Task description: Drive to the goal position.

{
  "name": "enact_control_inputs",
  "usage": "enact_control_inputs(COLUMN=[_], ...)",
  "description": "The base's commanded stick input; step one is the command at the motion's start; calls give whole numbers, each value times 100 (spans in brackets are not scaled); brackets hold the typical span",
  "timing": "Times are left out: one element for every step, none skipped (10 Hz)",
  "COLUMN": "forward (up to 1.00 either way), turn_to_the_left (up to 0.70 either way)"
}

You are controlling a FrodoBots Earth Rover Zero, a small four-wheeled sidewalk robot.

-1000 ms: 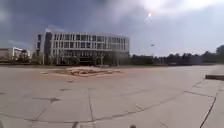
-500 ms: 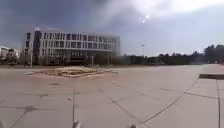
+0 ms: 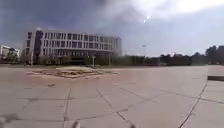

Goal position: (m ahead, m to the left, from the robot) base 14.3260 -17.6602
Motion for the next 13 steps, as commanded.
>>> enact_control_inputs(forward=[70,70,70,70,70,70,70,70,70,70,70,70,70], turn_to_the_left=[-1,-1,-1,-1,-1,-1,-1,-1,-1,-1,-1,-1,-1])
